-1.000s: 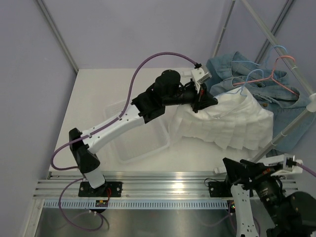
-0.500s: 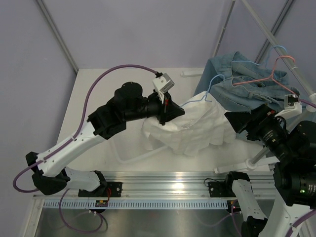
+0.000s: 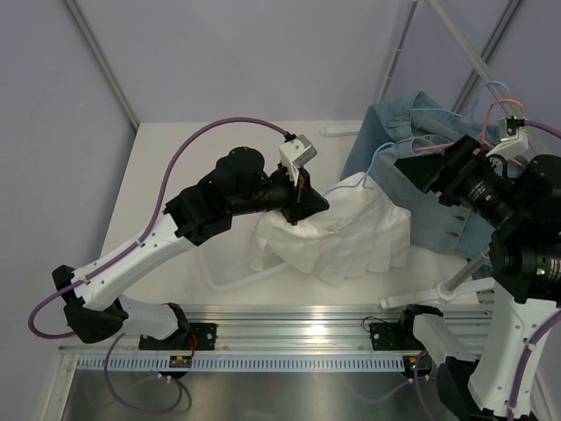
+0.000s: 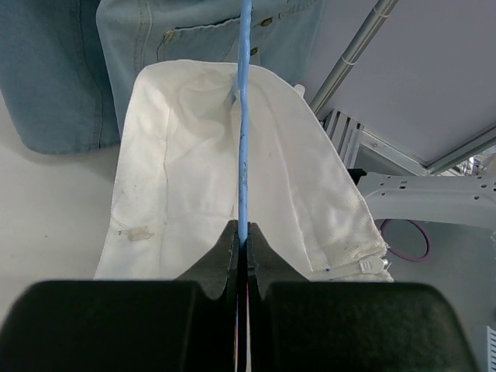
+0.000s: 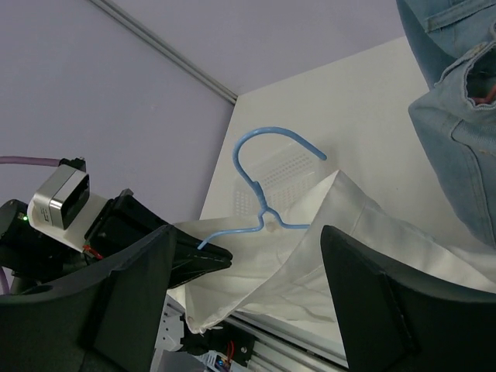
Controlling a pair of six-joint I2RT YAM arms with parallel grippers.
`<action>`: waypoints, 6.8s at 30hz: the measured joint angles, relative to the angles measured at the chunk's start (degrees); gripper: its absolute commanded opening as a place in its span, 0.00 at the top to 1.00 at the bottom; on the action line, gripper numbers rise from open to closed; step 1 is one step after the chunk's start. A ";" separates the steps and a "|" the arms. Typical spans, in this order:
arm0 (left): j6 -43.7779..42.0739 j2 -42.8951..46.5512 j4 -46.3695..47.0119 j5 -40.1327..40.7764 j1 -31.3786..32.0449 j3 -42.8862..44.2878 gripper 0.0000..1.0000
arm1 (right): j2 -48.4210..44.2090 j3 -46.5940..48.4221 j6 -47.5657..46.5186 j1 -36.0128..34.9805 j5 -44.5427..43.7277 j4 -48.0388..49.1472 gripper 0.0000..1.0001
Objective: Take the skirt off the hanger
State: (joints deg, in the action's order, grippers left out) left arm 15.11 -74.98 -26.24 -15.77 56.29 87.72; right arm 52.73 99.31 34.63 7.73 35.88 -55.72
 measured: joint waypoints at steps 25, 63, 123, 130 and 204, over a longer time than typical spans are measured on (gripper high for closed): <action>1.46 -3.39 -2.56 -0.50 0.00 3.85 1.00 | 4.52 -13.60 -1.60 -23.74 -16.92 11.85 0.46; -3.39 22.01 -4.37 12.02 -0.02 -9.66 0.01 | -4.42 -18.21 0.63 -32.89 -33.31 7.04 1.00; 2.71 24.13 0.07 7.67 0.11 -28.41 1.00 | -9.16 -13.20 32.22 -33.11 -34.80 26.71 1.00; -2.71 17.86 -10.99 20.85 -0.33 -9.01 1.00 | -6.21 -3.26 29.27 -33.11 -34.49 23.06 1.00; 18.14 21.86 -10.29 12.13 -37.33 -19.87 0.01 | -8.92 -8.83 5.92 -33.11 -33.46 -1.42 1.00</action>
State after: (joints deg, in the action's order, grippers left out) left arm 33.26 -53.12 -36.53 -3.64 18.96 67.85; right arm 43.81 90.48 40.56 -25.39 2.42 -57.14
